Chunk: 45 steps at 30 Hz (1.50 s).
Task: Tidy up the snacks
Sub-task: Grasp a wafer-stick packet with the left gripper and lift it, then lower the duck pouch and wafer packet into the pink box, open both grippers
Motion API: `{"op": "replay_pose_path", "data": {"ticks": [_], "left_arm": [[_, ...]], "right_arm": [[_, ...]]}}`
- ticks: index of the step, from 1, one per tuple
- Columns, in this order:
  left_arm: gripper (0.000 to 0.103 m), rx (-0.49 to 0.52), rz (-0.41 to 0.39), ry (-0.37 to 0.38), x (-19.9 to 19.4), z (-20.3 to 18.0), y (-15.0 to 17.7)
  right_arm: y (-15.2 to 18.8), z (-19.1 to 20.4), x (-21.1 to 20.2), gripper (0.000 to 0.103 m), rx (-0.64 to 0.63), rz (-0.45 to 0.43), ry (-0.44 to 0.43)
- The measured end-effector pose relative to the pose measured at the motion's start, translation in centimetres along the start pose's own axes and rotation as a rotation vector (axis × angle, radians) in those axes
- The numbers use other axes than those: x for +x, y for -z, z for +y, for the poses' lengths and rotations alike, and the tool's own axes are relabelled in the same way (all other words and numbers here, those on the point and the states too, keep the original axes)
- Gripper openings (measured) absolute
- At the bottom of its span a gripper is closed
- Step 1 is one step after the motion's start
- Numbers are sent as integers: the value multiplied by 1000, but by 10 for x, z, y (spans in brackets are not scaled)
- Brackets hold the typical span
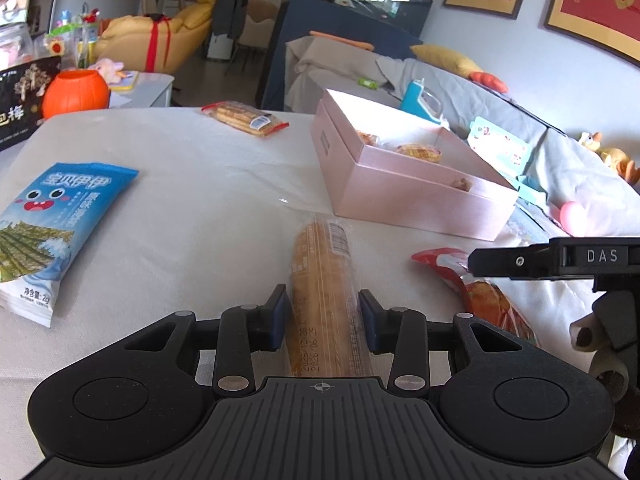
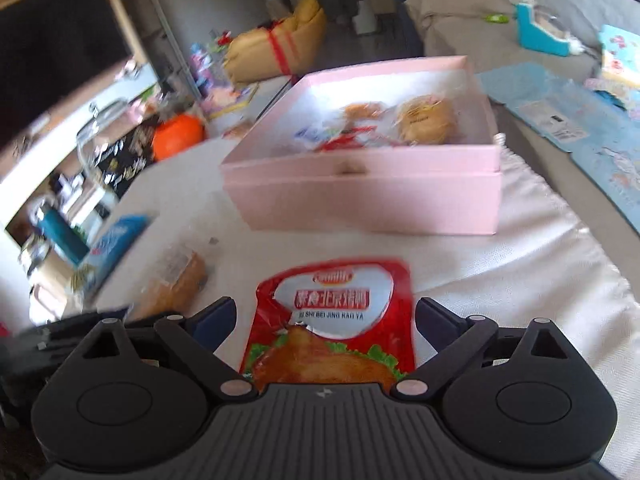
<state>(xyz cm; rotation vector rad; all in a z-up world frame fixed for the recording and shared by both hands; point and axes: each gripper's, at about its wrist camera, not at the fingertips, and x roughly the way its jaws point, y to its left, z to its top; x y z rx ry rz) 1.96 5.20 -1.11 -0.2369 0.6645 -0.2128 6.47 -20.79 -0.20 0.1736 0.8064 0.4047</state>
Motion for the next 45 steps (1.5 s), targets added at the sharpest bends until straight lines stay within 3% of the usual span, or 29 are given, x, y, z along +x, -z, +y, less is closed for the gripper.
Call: {"op": "replay_pose_path", "data": {"ticks": [5, 11, 15, 22, 32, 39, 41, 43, 45], "left_arm": [[42, -1, 0, 1, 0, 0, 0], [42, -2, 0, 2, 0, 0, 0], [42, -4, -1, 3, 0, 1, 0], [42, -12, -3, 8, -1, 2, 0], [42, -16, -2, 8, 0, 2, 1], [38, 96, 71, -67, 2, -19, -7], [35, 72, 119, -39, -1, -19, -18], [34, 32, 91, 46, -11, -17, -37], [32, 67, 35, 78, -24, -30, -67]], "right_arm": [[5, -1, 6, 98, -2, 35, 21], [17, 28, 22, 101, -129, 7, 151], [21, 38, 26, 100, -187, 5, 174], [17, 46, 16, 65, -260, 8, 139], [6, 51, -10, 62, -339, -93, 220], [0, 39, -39, 62, -303, -144, 209], [0, 32, -50, 62, -288, -164, 219], [-1, 24, -60, 62, -268, -183, 228], [-1, 15, -68, 63, -246, -199, 233]]}}
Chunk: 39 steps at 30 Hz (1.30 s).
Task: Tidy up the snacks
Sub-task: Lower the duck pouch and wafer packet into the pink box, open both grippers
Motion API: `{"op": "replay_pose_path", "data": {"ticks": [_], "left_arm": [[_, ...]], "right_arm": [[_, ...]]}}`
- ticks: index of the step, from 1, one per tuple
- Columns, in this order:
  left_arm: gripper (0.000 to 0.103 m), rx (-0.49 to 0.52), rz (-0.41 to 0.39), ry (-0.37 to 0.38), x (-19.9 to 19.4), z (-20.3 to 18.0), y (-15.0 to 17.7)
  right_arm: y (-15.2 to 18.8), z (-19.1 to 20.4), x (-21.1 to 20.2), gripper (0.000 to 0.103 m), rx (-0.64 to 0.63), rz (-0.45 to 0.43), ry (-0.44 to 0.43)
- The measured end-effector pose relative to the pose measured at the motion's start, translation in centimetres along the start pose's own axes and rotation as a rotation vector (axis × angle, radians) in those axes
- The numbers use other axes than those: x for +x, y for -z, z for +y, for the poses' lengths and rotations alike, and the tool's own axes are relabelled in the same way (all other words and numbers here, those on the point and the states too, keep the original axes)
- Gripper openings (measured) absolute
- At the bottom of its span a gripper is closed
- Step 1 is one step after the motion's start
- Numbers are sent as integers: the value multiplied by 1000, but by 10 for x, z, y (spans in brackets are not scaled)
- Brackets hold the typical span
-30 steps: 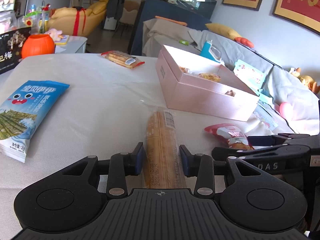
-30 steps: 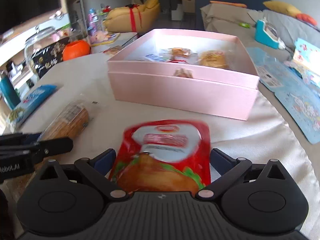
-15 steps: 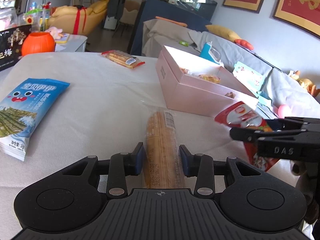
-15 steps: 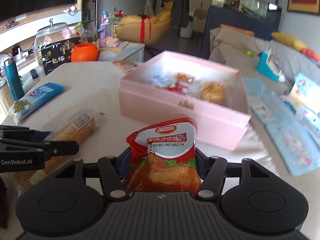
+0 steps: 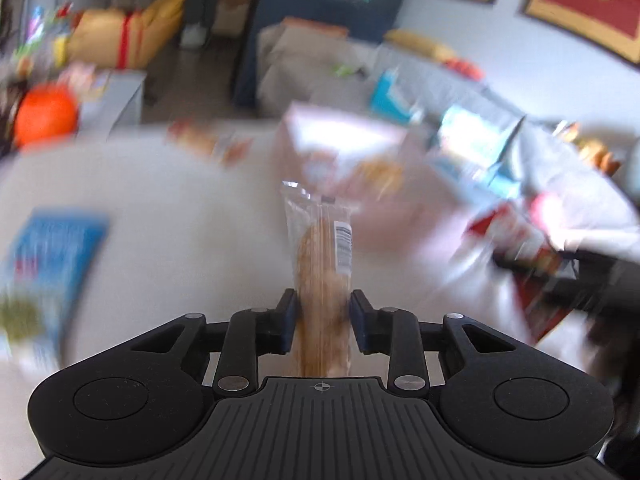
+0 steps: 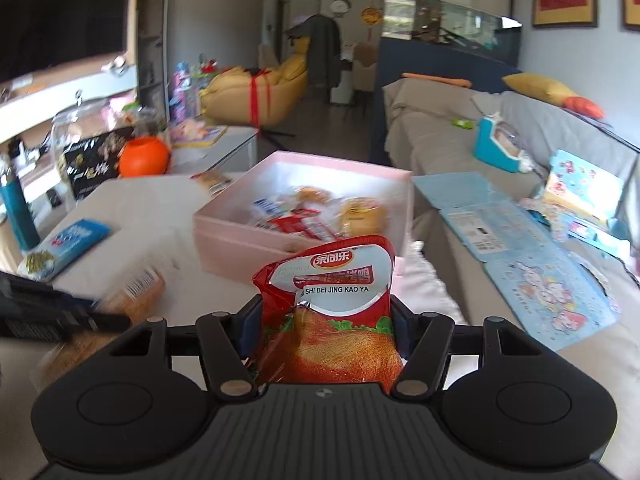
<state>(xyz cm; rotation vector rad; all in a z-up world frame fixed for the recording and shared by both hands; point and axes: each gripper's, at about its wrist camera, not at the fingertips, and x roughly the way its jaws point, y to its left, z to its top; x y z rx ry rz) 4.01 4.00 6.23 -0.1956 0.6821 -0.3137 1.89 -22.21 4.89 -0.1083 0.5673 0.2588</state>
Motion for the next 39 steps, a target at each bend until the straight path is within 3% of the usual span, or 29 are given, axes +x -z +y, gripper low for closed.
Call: {"op": "replay_pose_path", "data": {"ticks": [3, 6, 10, 12, 17, 21, 27, 29, 33, 39], "left_arm": [[32, 85, -97, 27, -11, -28, -57], [32, 129, -148, 50, 5, -50, -111], [33, 74, -21, 93, 65, -50, -151], [33, 51, 41, 80, 86, -42, -144], [33, -8, 70, 111, 90, -15, -108], [33, -1, 57, 45, 76, 4, -91], [33, -11, 43, -1, 61, 23, -78], [33, -19, 34, -26, 55, 33, -75], [33, -52, -10, -103, 29, 68, -60], [33, -191, -106, -235, -17, 135, -26]], "right_arm": [[-1, -10, -4, 63, 30, -19, 5], [-3, -14, -3, 63, 53, -26, -3], [-5, -10, 1, 63, 48, -23, -5], [-5, -10, -1, 63, 39, -28, -2], [-5, -19, 0, 63, 42, -21, 16], [-14, -23, 18, 63, 87, 13, -30], [-65, -17, 51, 64, 108, -26, -98], [-94, -18, 69, 81, 95, -65, -128], [-130, -11, 107, 83, 31, 9, -93], [-126, 5, 143, 84, 18, 108, -155]]}}
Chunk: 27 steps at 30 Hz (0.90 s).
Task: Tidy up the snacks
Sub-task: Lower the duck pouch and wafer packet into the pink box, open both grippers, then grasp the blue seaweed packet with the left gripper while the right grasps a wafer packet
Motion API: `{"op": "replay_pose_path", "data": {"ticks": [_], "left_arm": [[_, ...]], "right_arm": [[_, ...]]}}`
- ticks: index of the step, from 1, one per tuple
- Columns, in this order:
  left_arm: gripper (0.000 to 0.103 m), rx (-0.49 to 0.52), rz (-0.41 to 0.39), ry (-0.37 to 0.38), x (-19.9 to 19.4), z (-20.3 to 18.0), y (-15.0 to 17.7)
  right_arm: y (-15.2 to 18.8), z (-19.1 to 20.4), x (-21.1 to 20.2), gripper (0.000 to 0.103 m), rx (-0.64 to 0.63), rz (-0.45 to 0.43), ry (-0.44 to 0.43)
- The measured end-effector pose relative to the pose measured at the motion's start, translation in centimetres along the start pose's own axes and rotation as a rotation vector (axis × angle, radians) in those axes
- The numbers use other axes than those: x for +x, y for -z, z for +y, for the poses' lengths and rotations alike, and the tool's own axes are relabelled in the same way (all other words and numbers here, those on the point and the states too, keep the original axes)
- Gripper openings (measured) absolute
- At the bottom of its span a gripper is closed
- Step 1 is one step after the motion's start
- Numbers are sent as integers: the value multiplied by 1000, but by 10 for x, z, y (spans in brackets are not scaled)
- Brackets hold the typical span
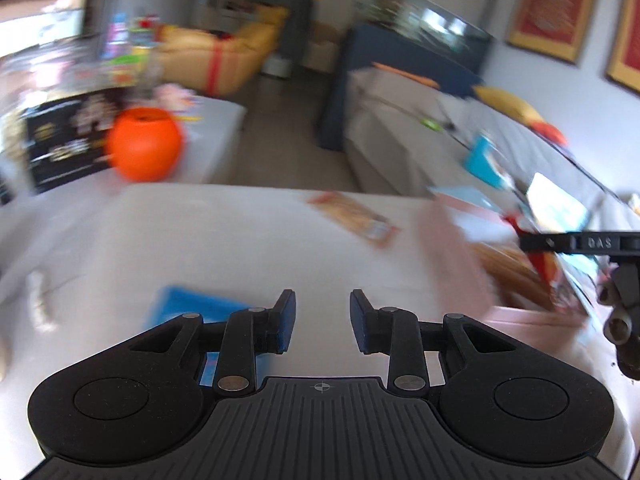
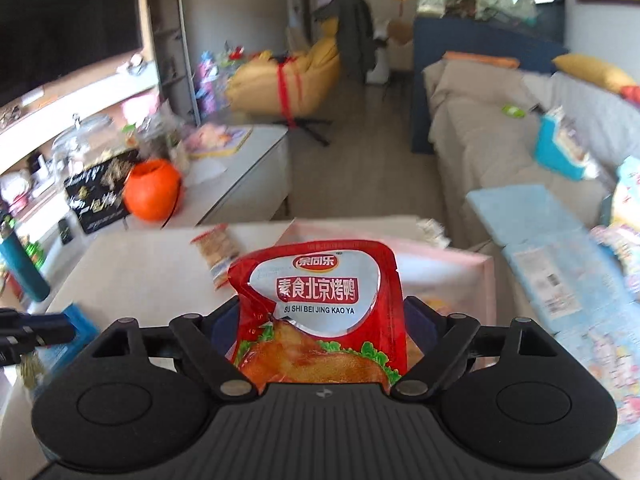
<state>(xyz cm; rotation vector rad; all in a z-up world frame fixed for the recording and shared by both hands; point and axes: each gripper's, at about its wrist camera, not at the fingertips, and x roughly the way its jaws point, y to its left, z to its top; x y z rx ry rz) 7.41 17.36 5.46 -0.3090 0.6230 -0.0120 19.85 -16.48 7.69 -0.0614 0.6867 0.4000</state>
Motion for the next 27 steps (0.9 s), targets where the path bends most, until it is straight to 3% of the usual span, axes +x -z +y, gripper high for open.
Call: {"op": "replay_pose_path", "data": {"ticks": [5, 7, 9, 11, 15, 18, 22, 25, 27], "left_arm": [[33, -71, -34, -63, -16, 46, 7], [33, -78, -37, -63, -19, 56, 10], [33, -83, -36, -53, -20, 64, 14], [33, -87, -36, -36, -23, 68, 20], [33, -100, -47, 16, -28, 76, 36], [33, -128, -60, 35, -22, 83, 40], [33, -139, -78, 46, -15, 88, 40], [33, -156, -68, 60, -5, 90, 39], [33, -156, -61, 64, -2, 87, 39]], "right_arm": [[-18, 13, 36, 84, 31, 38, 59], [-30, 25, 51, 84, -7, 42, 135], [-41, 44, 64, 85, -78, 67, 155], [-52, 61, 77, 86, -149, 152, 121], [-57, 75, 104, 84, -221, 298, 176], [-56, 68, 100, 87, -203, 212, 230], [-58, 72, 95, 86, -171, 206, 241], [-65, 84, 76, 88, -195, 58, 164], [-69, 100, 86, 92, -227, 55, 127]]}}
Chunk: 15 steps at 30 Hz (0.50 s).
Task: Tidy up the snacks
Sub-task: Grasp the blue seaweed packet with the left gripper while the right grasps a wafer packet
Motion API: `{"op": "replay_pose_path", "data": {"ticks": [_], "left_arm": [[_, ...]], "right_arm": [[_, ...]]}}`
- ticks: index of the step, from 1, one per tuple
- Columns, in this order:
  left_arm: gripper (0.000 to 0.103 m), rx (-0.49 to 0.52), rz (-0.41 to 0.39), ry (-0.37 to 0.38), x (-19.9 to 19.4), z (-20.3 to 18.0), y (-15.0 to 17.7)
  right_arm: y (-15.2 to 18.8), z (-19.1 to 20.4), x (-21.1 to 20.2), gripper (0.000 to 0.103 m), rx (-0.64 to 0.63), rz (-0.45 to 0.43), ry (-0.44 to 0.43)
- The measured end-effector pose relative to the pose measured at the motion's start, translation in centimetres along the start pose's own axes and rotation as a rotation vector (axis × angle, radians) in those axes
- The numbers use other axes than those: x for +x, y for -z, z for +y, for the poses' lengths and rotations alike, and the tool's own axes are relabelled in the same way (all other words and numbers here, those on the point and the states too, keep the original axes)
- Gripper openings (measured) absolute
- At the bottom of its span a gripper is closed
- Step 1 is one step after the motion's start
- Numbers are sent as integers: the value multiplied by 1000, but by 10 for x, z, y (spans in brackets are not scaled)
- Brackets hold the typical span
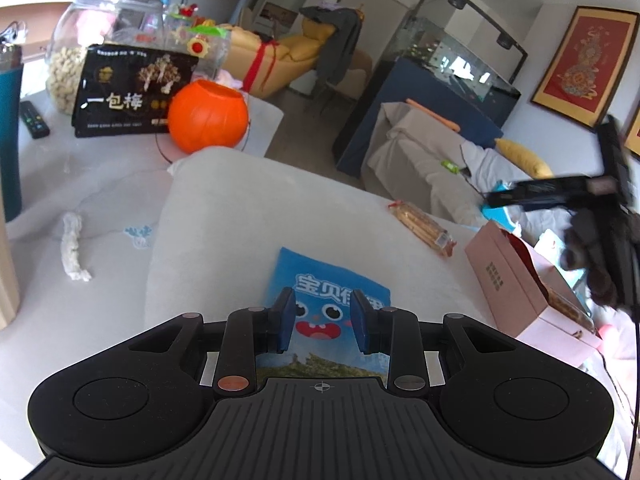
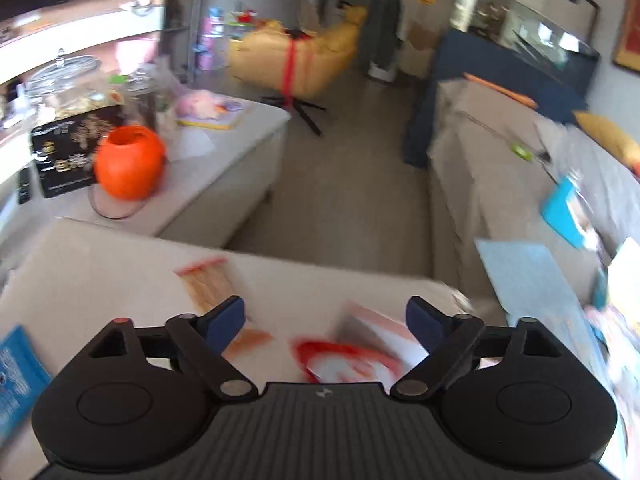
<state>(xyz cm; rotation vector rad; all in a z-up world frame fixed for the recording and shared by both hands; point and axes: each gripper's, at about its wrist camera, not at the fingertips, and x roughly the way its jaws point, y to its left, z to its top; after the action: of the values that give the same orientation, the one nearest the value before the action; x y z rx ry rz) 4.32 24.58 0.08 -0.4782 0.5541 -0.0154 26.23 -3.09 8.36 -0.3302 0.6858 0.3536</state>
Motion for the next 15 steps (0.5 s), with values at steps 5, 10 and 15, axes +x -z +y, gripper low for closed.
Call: {"op": "replay_pose_path", "data": {"ticks": [5, 10, 15], "left_arm": [[33, 20, 13, 8, -3, -4, 1], [33, 9, -1, -38, -7, 5, -4], [34, 24, 37, -91, 3, 1, 0]], "right_arm": [[-23, 49, 75, 89, 14, 171, -57], [-20, 87, 115, 58, -12, 263, -11], [16, 102, 58, 36, -35, 317, -216]]}}
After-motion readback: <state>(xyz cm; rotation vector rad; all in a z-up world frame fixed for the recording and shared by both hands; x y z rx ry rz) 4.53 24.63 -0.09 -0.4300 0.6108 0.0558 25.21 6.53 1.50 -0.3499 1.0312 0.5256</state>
